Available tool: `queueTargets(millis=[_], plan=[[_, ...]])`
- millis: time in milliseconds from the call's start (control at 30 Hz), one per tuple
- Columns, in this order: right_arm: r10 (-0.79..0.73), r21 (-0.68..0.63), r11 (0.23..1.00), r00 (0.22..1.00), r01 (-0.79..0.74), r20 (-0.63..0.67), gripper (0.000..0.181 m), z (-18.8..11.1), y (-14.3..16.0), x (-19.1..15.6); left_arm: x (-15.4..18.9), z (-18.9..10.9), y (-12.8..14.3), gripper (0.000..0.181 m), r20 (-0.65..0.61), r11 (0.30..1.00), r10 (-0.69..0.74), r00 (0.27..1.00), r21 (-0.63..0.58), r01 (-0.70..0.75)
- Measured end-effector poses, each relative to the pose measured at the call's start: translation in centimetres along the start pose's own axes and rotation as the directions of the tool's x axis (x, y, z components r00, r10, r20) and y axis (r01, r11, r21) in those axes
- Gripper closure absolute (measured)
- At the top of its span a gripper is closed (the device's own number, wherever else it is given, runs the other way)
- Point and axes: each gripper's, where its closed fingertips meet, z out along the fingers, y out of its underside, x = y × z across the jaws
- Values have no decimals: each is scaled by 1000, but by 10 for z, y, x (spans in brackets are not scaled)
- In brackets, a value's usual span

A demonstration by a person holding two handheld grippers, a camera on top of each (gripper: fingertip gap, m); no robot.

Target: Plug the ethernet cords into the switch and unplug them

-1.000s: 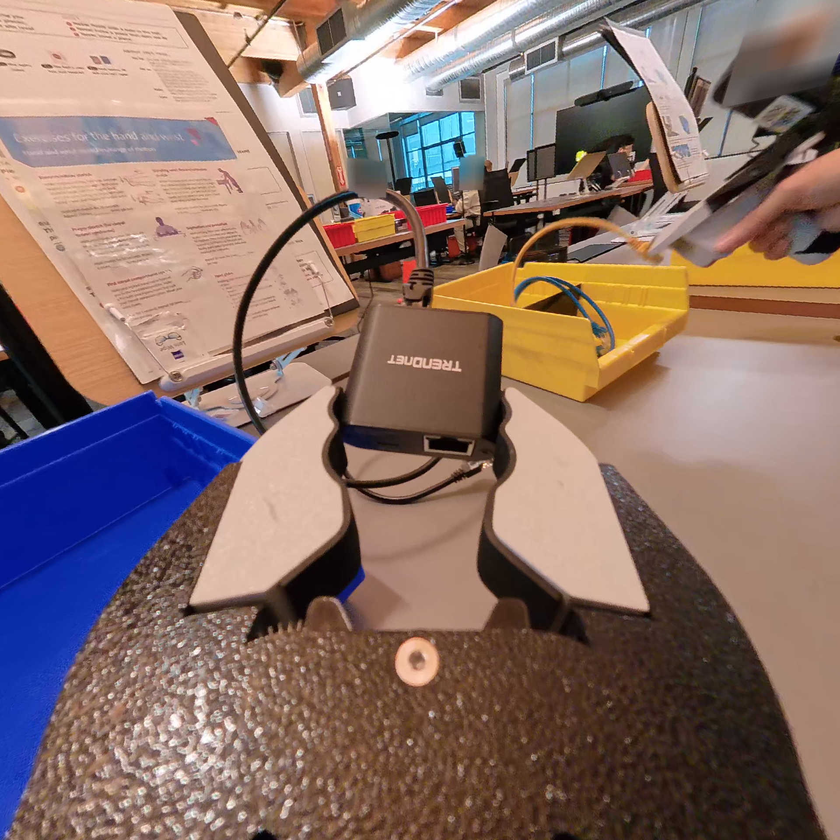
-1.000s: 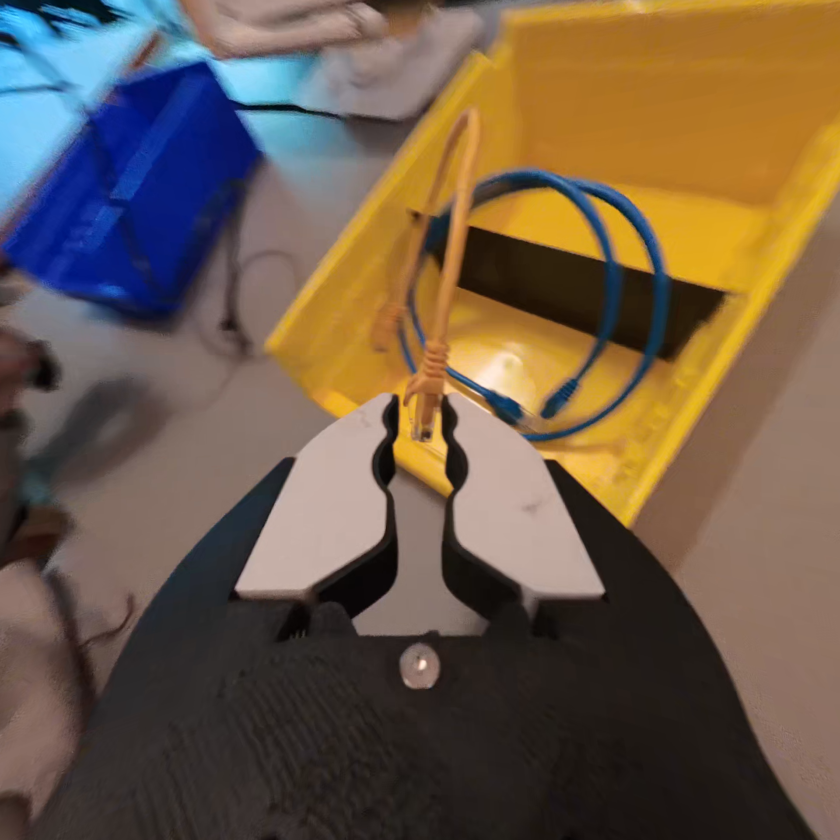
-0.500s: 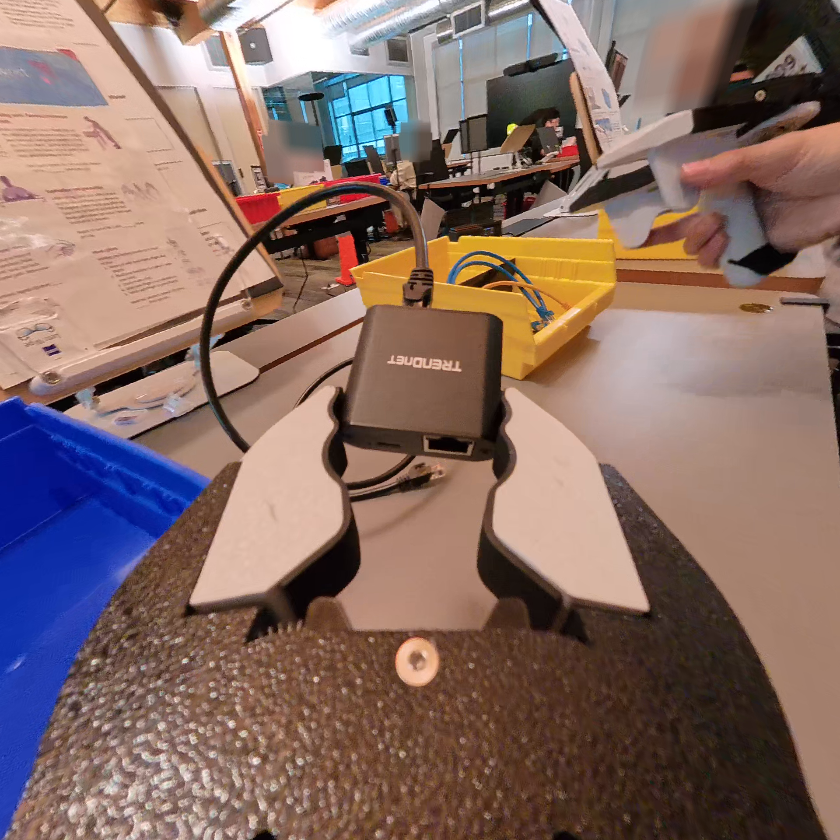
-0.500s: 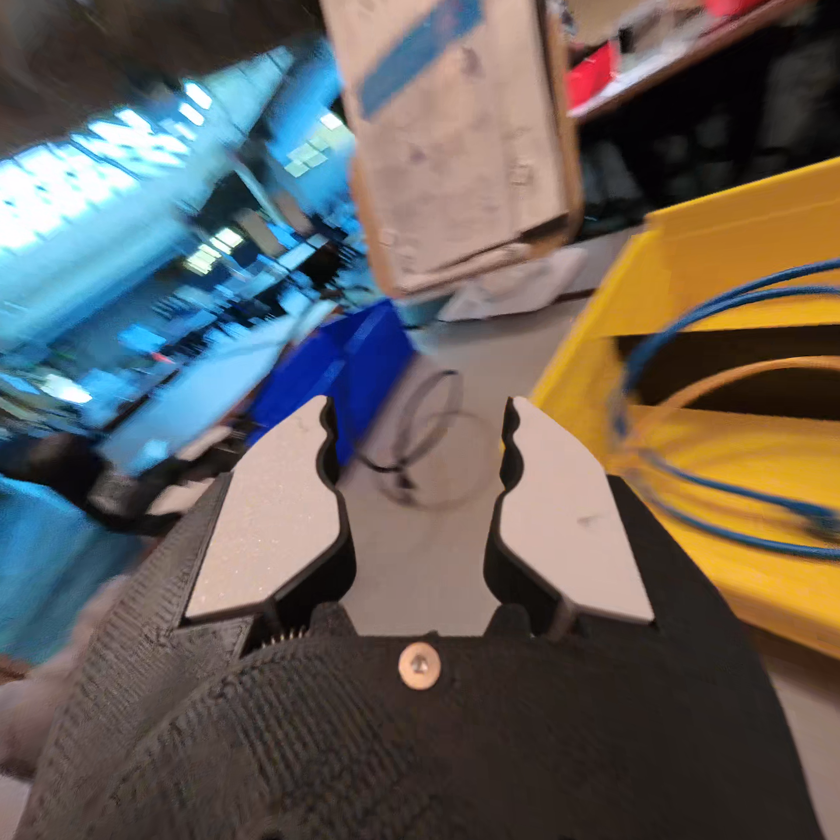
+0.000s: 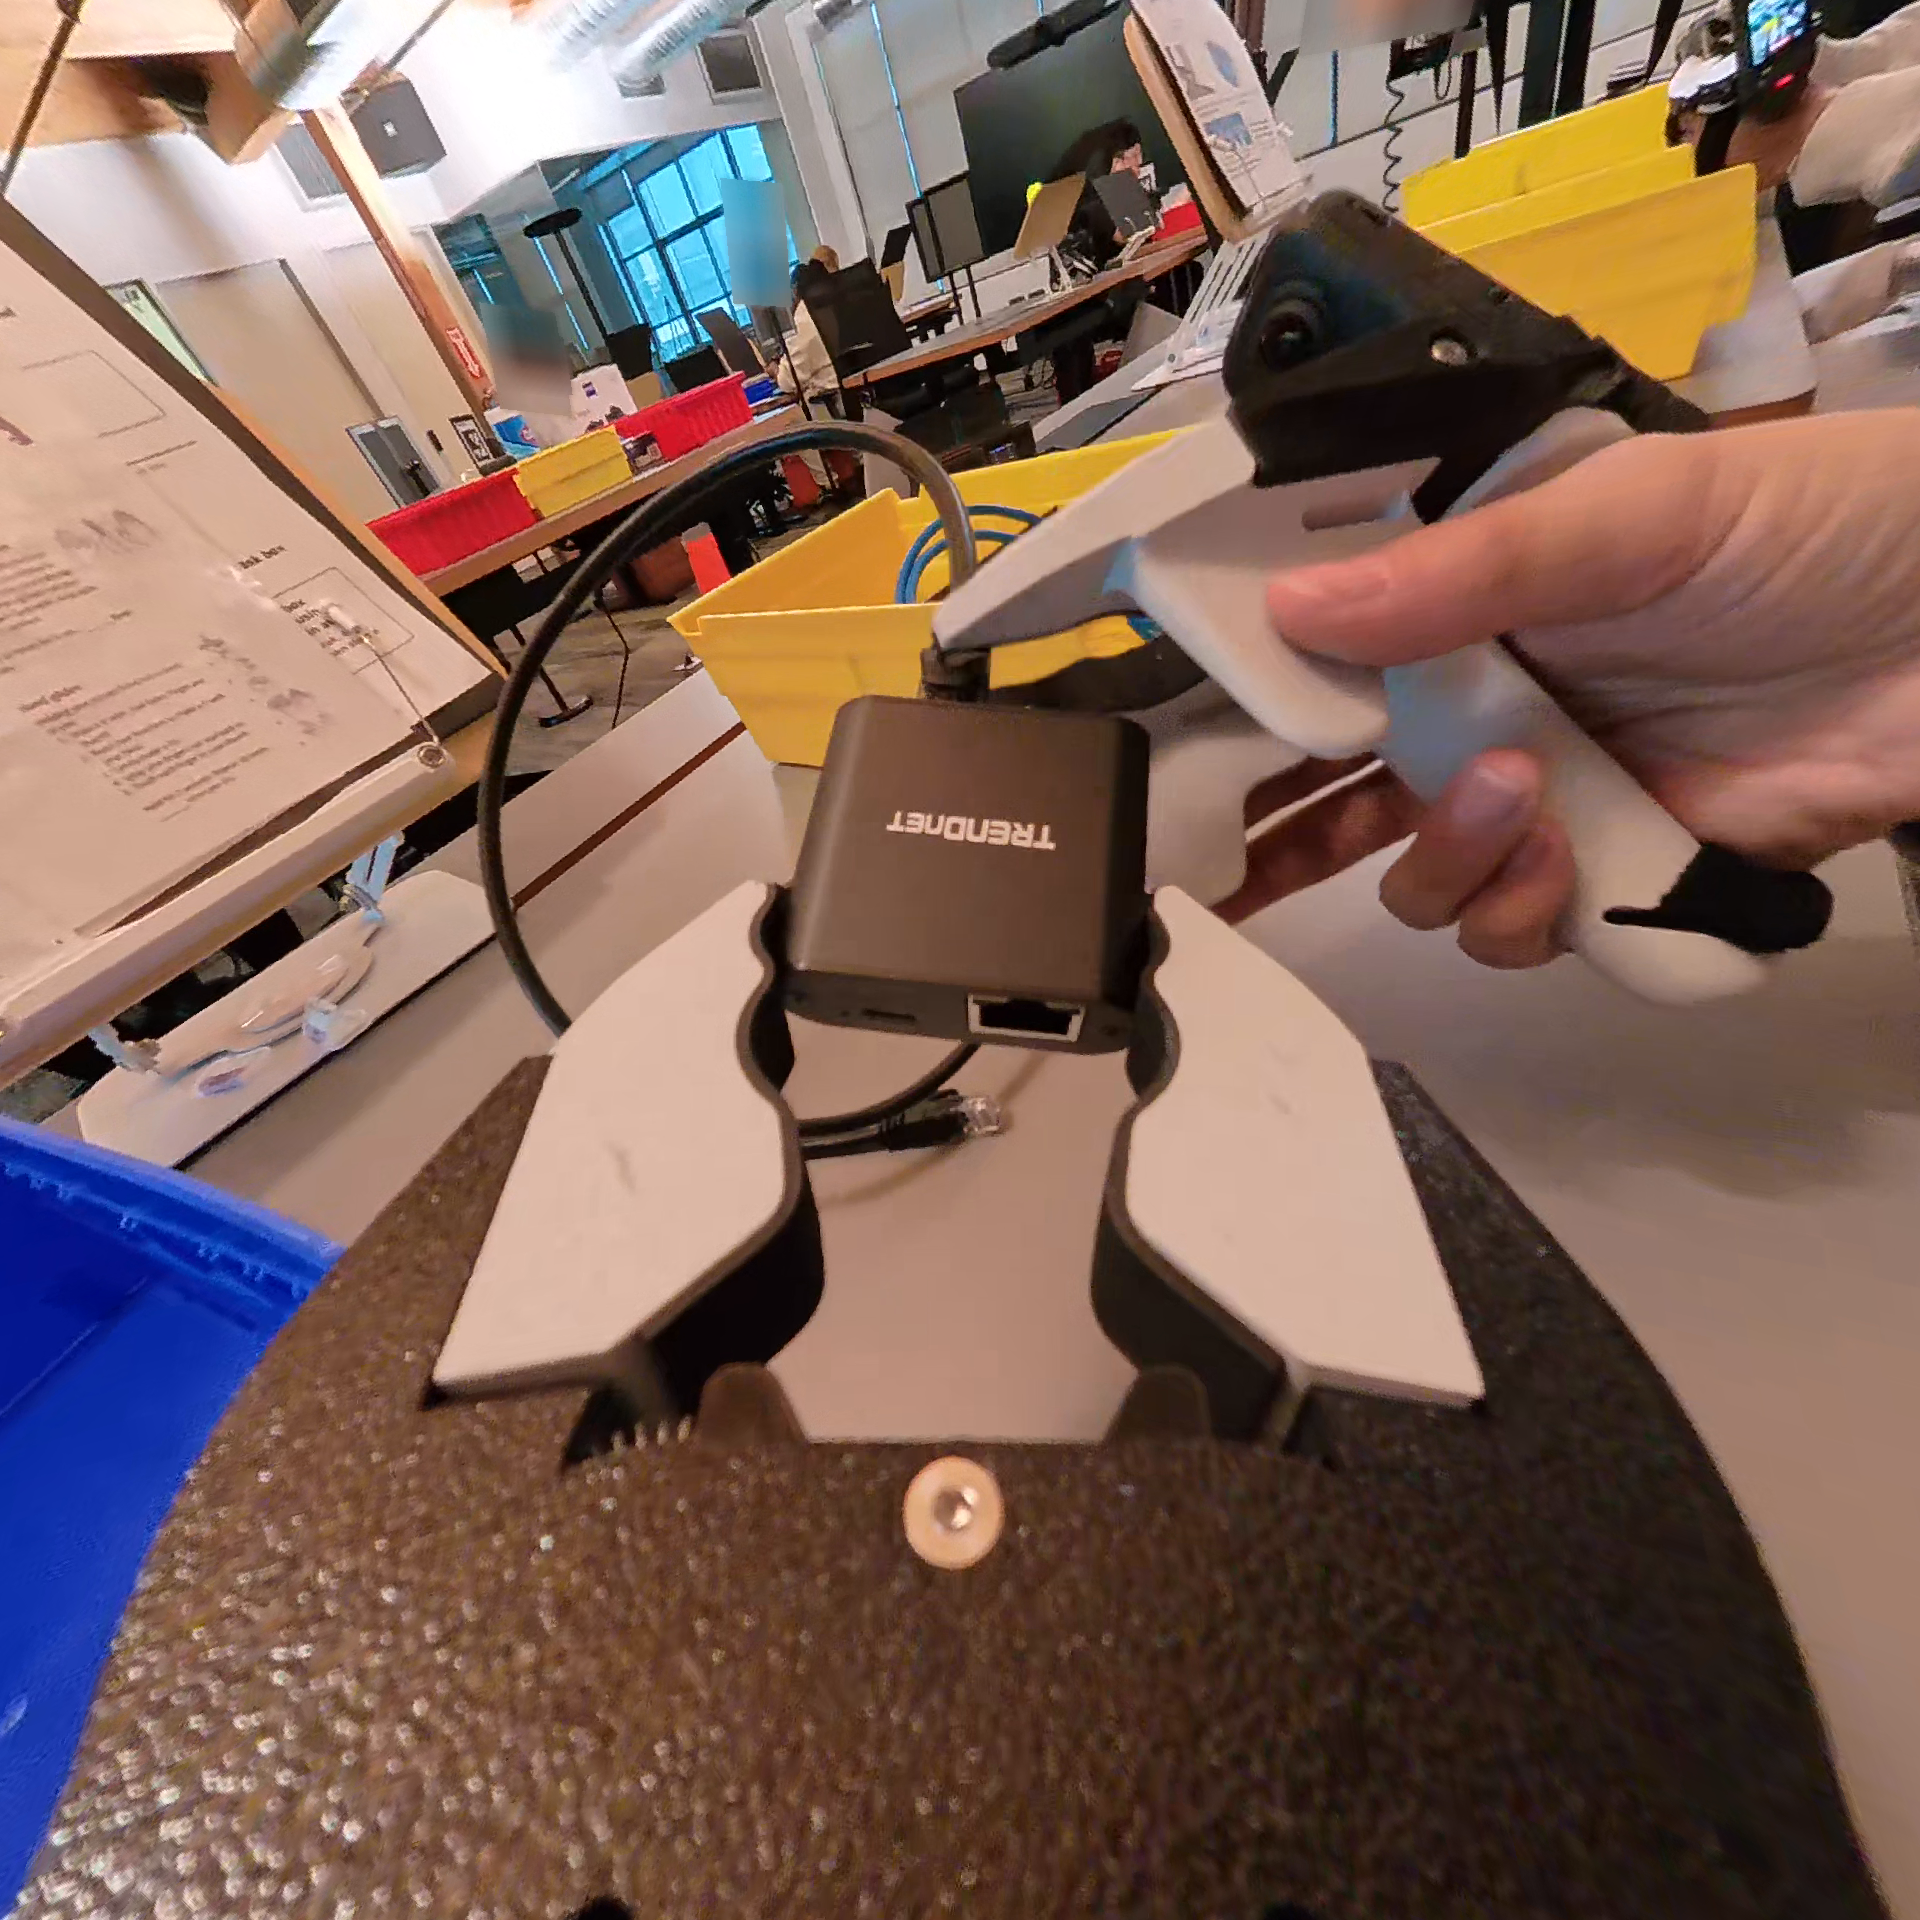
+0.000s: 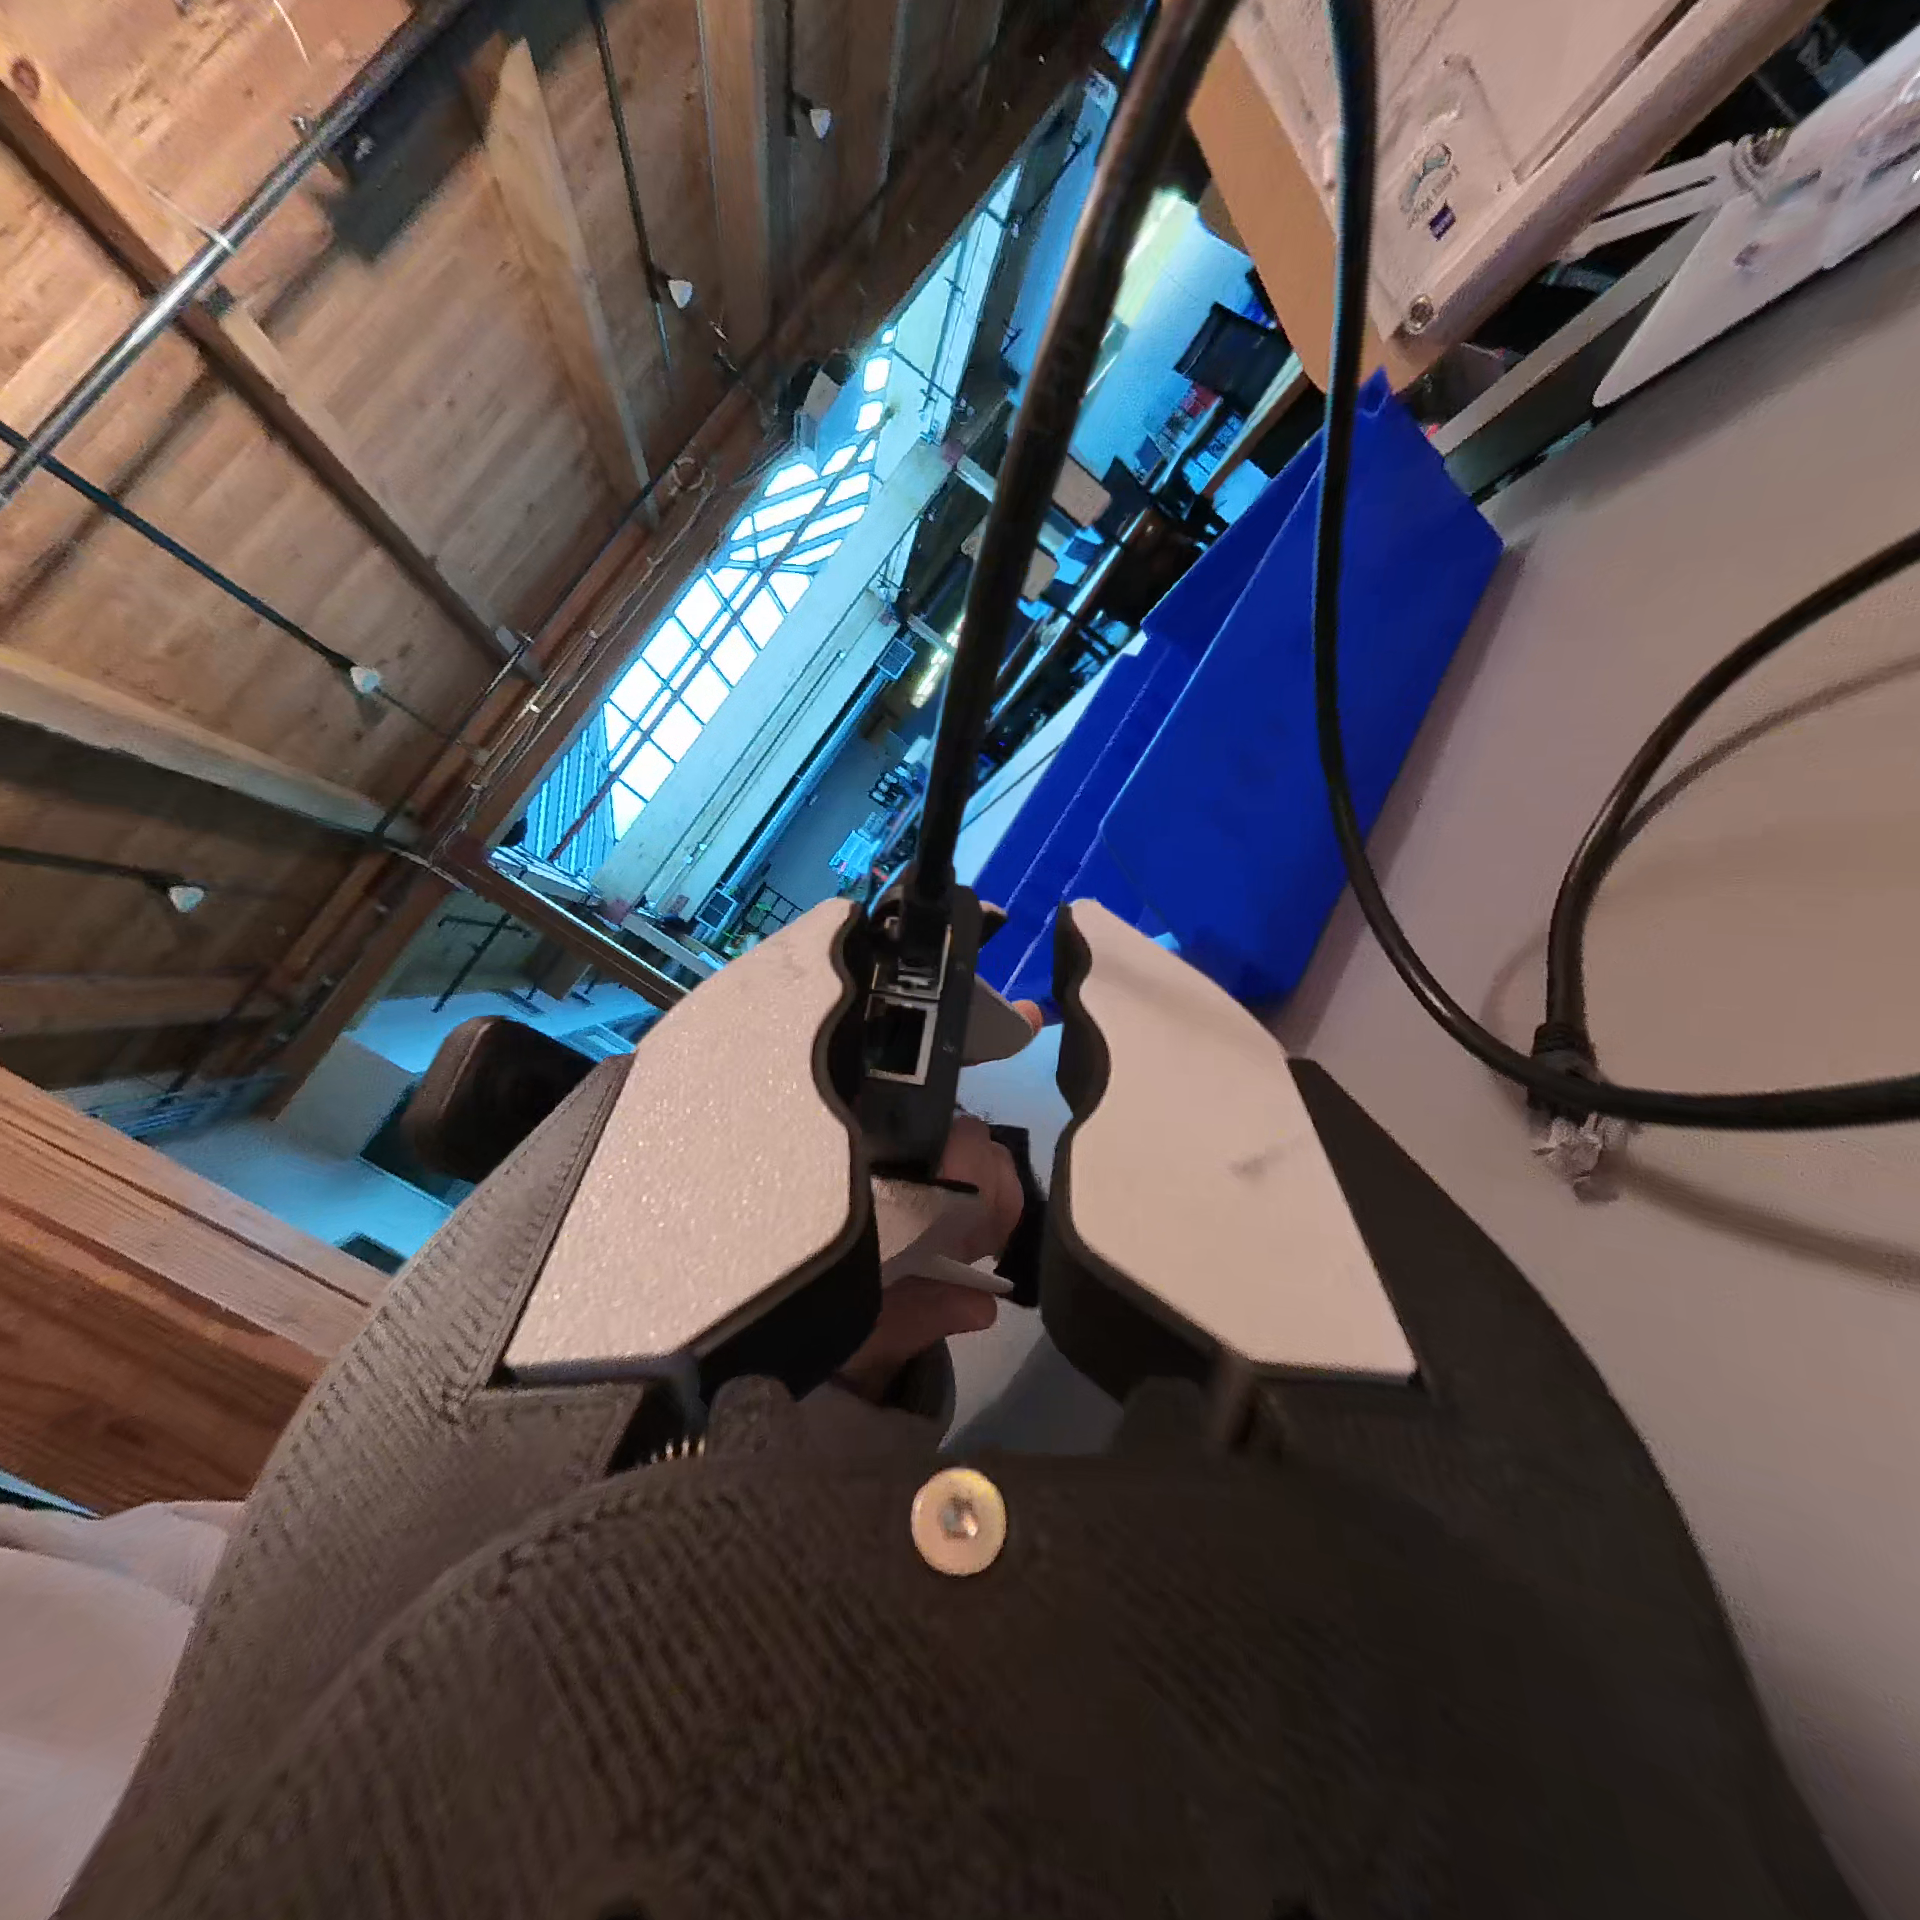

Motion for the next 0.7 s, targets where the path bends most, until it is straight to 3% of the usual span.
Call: queueTargets(millis=[367, 700], plan=[[43, 15, 999, 999, -43, 29, 166, 3, 8, -3, 0, 4, 6, 119, 26, 998, 36, 999, -48, -34], [89, 110, 990, 996, -89, 4, 167, 2, 6, 3, 0, 7, 10, 119, 44, 997, 23, 999, -71, -20]])
